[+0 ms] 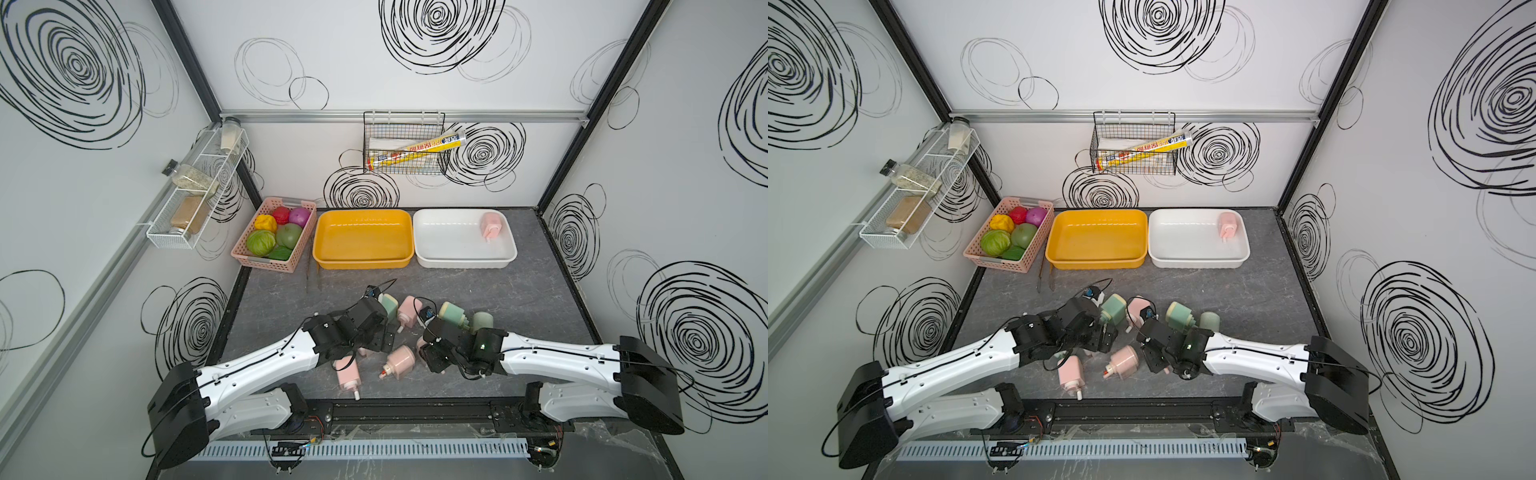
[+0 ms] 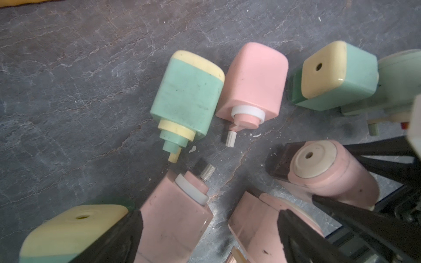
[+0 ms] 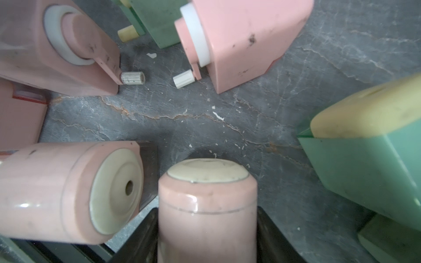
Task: Place the pencil sharpeners by color into the storage box
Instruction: Pick up the pencil sharpener from the center of the board.
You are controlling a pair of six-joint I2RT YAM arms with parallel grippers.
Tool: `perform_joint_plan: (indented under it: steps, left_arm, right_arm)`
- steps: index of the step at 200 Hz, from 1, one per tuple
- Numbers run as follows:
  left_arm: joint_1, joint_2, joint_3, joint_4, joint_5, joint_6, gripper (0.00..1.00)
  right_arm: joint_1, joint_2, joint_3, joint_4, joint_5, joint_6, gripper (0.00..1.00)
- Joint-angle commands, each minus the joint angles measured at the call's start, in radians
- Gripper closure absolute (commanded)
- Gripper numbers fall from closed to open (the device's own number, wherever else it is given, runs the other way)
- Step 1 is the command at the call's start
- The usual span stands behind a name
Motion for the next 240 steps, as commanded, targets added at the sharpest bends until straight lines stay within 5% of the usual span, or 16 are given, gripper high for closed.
perform_joint_plan:
  steps: [1,16,113,168,240]
  left_arm:
    - [0.015,-0.013,-0.007,0.061,-0.009,-0.027,0.01]
    - [0.025,-0.015,-0.004,0.077,-0.014,-0.034,0.01]
    - [0.075,-0.063,0.005,0.165,-0.089,-0.105,0.01]
    - [0.079,-0.03,0.049,0.311,-0.144,-0.059,0.01]
    - [0.096,0.122,0.133,0.49,-0.171,0.036,0.01]
  right_arm:
    - [0.007,-0.041,-0.004,-0.029,-0.006,-0.03,0.82]
    - [0.006,-0.053,-0.001,-0.05,-0.006,-0.039,1.0]
    - [-0.082,-0.185,0.159,-0.242,-0.068,-0.151,1.0]
    - [-0.326,-0.288,0.197,-0.122,-0.129,-0.254,1.0]
    - [-0.636,-0.222,0.194,0.144,-0.216,-0.335,1.0]
